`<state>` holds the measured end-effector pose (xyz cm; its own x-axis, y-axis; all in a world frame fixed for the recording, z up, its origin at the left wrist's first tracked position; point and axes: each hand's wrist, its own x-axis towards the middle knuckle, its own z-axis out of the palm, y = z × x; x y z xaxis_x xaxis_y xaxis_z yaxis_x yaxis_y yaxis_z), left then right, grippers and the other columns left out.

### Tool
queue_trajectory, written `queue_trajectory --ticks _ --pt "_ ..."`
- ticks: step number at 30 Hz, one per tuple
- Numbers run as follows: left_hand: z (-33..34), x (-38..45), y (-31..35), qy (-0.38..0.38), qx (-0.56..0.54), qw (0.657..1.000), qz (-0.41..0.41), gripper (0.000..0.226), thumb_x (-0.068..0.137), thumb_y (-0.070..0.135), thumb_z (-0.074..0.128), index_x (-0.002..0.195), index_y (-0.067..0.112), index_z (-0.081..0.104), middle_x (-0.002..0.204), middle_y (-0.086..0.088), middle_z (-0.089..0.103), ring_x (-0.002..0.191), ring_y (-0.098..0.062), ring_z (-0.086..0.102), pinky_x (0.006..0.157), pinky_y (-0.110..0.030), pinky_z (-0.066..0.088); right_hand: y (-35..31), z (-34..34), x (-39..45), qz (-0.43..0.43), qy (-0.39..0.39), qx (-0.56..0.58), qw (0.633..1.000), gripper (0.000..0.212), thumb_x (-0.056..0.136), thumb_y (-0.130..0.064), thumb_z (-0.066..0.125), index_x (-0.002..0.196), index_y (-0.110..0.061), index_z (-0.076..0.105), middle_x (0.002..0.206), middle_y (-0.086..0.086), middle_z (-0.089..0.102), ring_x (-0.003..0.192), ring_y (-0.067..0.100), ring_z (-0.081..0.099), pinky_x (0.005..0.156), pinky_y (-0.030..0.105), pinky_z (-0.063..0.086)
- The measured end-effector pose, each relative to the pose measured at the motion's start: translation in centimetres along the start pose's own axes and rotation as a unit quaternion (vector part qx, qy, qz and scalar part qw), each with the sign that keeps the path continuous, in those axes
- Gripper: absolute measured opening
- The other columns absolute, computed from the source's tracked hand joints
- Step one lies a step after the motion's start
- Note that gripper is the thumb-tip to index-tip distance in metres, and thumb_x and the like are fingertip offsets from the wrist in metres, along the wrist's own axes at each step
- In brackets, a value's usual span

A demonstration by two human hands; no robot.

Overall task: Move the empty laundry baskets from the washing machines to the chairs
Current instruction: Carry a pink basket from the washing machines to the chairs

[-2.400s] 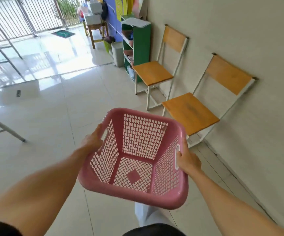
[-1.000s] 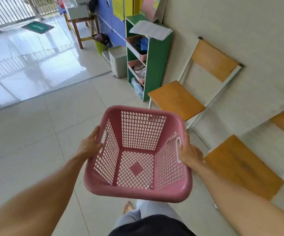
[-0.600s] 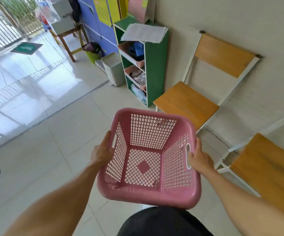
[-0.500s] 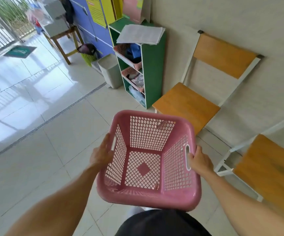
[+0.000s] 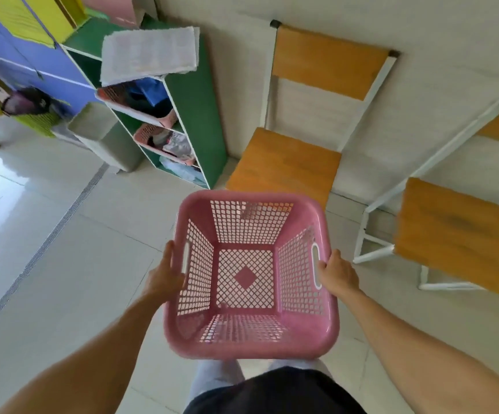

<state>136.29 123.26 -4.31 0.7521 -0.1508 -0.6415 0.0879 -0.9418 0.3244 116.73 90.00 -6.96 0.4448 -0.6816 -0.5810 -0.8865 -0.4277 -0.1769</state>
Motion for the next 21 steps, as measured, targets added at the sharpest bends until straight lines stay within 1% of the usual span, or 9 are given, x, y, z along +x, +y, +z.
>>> queue_trajectory --ticks 1,3,5,7,8,11,13,16,21 --pt "-0.2 1.0 0.2 -0.01 0.019 1.0 0.007 0.091 0.089 0.02 0.059 0.156 0.033 0.0 0.131 -0.027 0.059 0.096 -0.043 0.066 0.088 -0.05 0.054 0.0 0.8 0.0 0.012 0.006 -0.001 1.0 0.031 0.102 -0.029 0.043 0.124 -0.007 0.047 0.095 0.01 0.065 0.063 0.02 0.059 0.045 0.025 0.036" --pt "-0.6 2.8 1.1 -0.023 0.042 0.998 0.032 0.09 0.091 0.015 0.057 0.156 0.029 -0.003 0.125 -0.029 0.062 0.078 -0.035 0.065 0.072 -0.042 0.055 -0.4 2.3 -0.3 0.048 0.015 0.005 0.999 0.03 0.102 -0.029 0.042 0.121 -0.007 0.047 0.093 0.01 0.066 0.064 0.023 0.061 0.045 0.025 0.036" --pt "-0.7 4.8 1.3 -0.025 0.072 0.996 0.05 0.09 0.091 0.012 0.056 0.156 0.028 -0.004 0.12 -0.026 0.064 0.066 -0.026 0.055 0.059 -0.034 0.045 -0.8 3.6 -0.4 0.078 0.017 0.0 0.997 0.03 0.102 -0.029 0.041 0.121 -0.006 0.046 0.093 0.011 0.067 0.067 0.025 0.065 0.049 0.027 0.043" --pt "0.3 8.0 1.2 -0.053 0.114 0.99 0.062 0.088 0.088 0.013 0.057 0.155 0.026 0.002 0.121 -0.023 0.064 0.074 -0.033 0.059 0.065 -0.038 0.045 -0.7 6.0 -0.4 0.126 0.003 0.013 0.992 0.032 0.102 -0.03 0.041 0.122 -0.006 0.045 0.097 0.014 0.069 0.075 0.03 0.069 0.058 0.034 0.052" --pt "-0.2 8.2 1.3 -0.05 0.109 0.991 0.051 0.08 0.086 0.013 0.058 0.152 0.024 0.014 0.119 -0.023 0.065 0.081 -0.038 0.062 0.069 -0.041 0.05 -0.9 6.1 -0.6 0.121 0.006 0.014 0.993 0.033 0.102 -0.031 0.041 0.122 -0.006 0.045 0.098 0.014 0.069 0.077 0.031 0.07 0.06 0.036 0.054" --pt "1.1 11.3 1.8 -0.071 0.093 0.993 0.016 0.046 0.081 0.013 0.058 0.125 0.016 0.045 0.107 -0.018 0.067 0.088 -0.038 0.064 0.075 -0.045 0.056 -0.4 8.0 0.4 0.151 -0.011 0.022 0.988 0.033 0.101 -0.03 0.042 0.123 -0.005 0.043 0.098 0.014 0.069 0.076 0.031 0.069 0.057 0.033 0.049" --pt "3.0 13.6 1.5 -0.085 0.093 0.992 0.007 0.047 0.079 0.015 0.058 0.125 0.016 0.048 0.106 -0.016 0.067 0.089 -0.036 0.064 0.074 -0.041 0.056 0.3 9.9 1.7 0.164 -0.02 0.025 0.986 0.033 0.101 -0.029 0.043 0.123 -0.004 0.042 0.093 0.012 0.067 0.071 0.029 0.068 0.054 0.033 0.05" --pt "5.8 17.1 0.5 -0.102 0.086 0.991 -0.008 0.052 0.074 0.017 0.056 0.125 0.018 0.049 0.104 -0.014 0.067 0.089 -0.034 0.066 0.078 -0.045 0.059 1.0 12.0 3.4 0.178 -0.025 0.045 0.983 0.033 0.1 -0.028 0.044 0.122 -0.004 0.042 0.088 0.011 0.068 0.07 0.03 0.069 0.061 0.041 0.058" --pt "9.4 21.1 0.2 -0.115 0.068 0.991 -0.016 0.055 0.074 0.014 0.057 0.128 0.019 0.047 0.106 -0.011 0.067 0.091 -0.032 0.067 0.079 -0.047 0.06 1.9 15.6 6.3 0.21 -0.031 0.062 0.975 0.027 0.101 -0.028 0.047 0.116 -0.005 0.042 0.086 0.011 0.067 0.063 0.028 0.07 0.059 0.043 0.061"
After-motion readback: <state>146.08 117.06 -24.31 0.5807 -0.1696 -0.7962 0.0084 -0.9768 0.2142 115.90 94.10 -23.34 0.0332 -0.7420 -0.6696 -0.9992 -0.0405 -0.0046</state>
